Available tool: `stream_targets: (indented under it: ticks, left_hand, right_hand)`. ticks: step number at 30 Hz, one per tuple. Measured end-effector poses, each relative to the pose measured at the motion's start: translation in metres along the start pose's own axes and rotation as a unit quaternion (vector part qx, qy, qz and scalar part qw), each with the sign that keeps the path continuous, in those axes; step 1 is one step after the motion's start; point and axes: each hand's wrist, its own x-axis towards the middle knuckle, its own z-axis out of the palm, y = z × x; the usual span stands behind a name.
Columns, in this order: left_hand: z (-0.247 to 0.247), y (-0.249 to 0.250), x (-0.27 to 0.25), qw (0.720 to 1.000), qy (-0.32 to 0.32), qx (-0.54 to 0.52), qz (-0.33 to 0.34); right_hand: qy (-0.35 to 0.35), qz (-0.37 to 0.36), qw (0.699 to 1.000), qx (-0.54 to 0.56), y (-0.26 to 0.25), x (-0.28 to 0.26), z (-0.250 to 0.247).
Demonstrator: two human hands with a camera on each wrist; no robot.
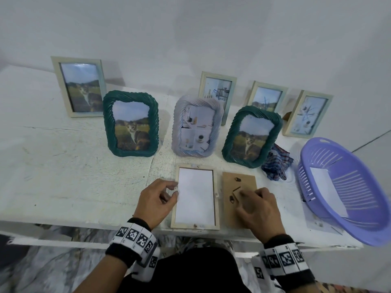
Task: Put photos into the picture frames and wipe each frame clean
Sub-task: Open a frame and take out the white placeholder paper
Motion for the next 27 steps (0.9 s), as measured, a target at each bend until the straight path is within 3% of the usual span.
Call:
stream_targets:
  ticks: [3, 8, 14, 22, 27]
  left_hand:
    - [-0.001, 0.001, 0.000, 1.000, -0.002, -0.002, 0.000]
    - [-0.001, 0.001, 0.000, 1.000, -0.006, -0.009, 0.001]
    - [-0.002, 0.003, 0.000, 1.000, -0.006, 0.005, 0.011]
    - [-0.001, 0.001, 0.000, 1.000, -0.004, 0.013, 0.013]
    - [-0.002, 0.002, 0.000, 1.000, -0.003, 0.007, 0.012]
  right_hand:
    - [-0.085, 0.023, 0.996, -0.017, 0.005, -0.006, 0.005]
    - [0.025, -0.047, 0.999, 0.011, -0.031, -0.004, 0.010]
    - [-0.202, -0.118, 0.965, -0.118, -0.074, 0.008, 0.038]
    - [-0.247, -0.132, 0.942, -0.184, -0.074, 0.025, 0.050]
    - [-0.242, -0.120, 0.948, -0.168, -0.079, 0.026, 0.045]
